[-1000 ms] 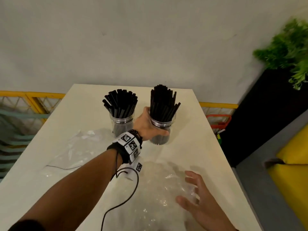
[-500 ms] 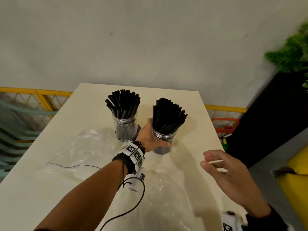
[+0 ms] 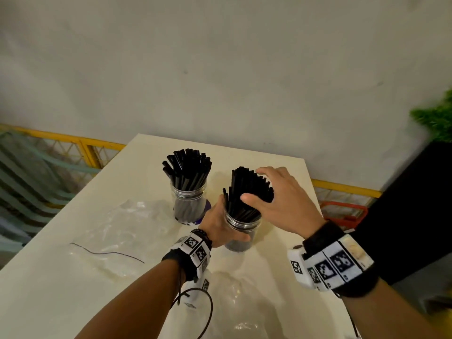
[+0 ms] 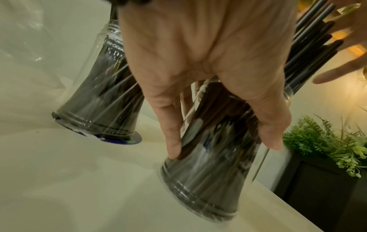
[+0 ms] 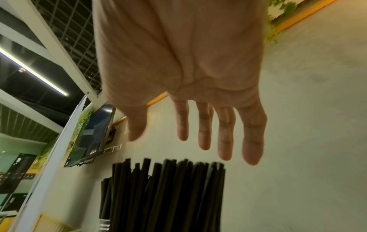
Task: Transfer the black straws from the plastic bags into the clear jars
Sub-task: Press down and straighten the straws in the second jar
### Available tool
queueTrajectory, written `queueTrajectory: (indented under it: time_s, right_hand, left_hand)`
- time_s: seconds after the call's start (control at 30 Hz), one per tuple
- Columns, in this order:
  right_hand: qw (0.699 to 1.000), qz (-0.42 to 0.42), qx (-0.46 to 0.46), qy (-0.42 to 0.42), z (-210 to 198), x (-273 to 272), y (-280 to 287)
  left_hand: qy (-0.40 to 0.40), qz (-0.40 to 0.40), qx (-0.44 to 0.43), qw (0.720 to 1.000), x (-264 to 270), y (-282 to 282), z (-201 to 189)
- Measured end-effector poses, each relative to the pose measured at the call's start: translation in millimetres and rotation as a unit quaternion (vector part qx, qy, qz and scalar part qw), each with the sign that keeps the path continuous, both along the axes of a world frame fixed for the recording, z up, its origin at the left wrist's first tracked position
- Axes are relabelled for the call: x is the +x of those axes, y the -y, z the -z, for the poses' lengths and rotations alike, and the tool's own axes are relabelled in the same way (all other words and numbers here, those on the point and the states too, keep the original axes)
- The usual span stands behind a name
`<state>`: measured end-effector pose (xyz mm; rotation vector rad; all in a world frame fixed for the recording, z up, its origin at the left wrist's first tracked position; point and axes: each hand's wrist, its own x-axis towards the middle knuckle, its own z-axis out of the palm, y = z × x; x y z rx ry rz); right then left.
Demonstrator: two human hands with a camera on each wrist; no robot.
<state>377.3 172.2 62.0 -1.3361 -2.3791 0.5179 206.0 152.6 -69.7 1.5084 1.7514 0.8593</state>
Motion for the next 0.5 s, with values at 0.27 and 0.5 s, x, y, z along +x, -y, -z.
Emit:
queueTrajectory:
  time_s: [0.27, 0.5]
  right_hand:
    - [0.986, -0.006, -0.001, 0.168, 25.0, -57.6, -18.7]
    - [0.985, 0.116, 0.039, 0.119, 18.8, -71.9, -46.0]
  left_hand:
    - [0.063, 0.033, 0.046, 0.996, -5.0, -4.9, 15.8]
    - [0.031, 0.030, 0.014, 0.999, -11.1, -12.0, 10.0]
